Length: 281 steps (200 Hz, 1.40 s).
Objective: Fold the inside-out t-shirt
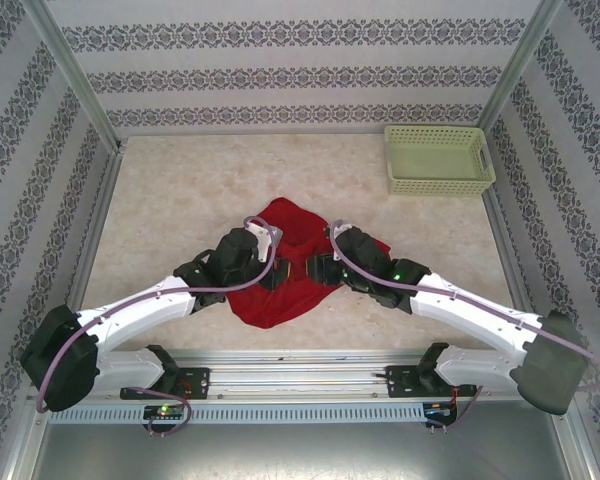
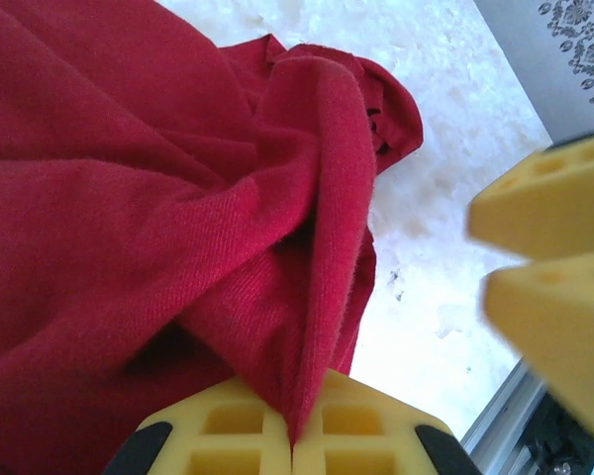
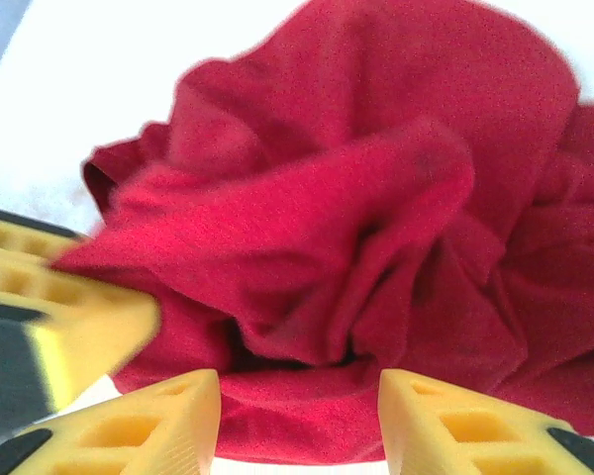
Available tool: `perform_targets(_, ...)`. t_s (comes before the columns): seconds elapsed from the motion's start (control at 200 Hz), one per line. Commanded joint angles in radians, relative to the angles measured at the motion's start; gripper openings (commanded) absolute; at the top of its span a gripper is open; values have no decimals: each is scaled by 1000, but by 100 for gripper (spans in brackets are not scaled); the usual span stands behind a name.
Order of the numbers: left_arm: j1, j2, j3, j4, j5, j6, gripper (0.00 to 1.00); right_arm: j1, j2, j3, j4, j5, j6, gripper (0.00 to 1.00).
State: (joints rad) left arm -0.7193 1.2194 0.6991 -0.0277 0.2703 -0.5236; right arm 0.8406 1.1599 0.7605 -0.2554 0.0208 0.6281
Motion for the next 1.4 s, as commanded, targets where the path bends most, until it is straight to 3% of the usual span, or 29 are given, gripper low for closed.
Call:
perform_targets(0.0,9,-6,16,53,18,-24,0,3,36,-39,117,-52,100,46)
perform_targets(0.51,9,-33,1,52,41,-35,0,7,206,40,190,-84,73,43)
perform_targets(0.634,9,-34,-3,51,37,-33,0,9,234,59,178,-72,63,32)
perform_targets(0.829,40,-15,23,-33,-49,-35,0,14,170,71,115,-67,35,0)
perform_targets(0.989,161,84,75,-107,-33,-59,0,-52,23,-41,289,-311,126,0)
perform_targets(1.089,170,152,122,-155,-29,-23,0,-67,-35,-55,287,-330,122,0)
perform_targets(1.234,158,168,143,-225,-50,-3,19,-115,-86,-104,343,-356,156,0)
perform_targets(1.399,46,27,113,-258,-128,40,41,-126,-92,-105,345,-350,150,0)
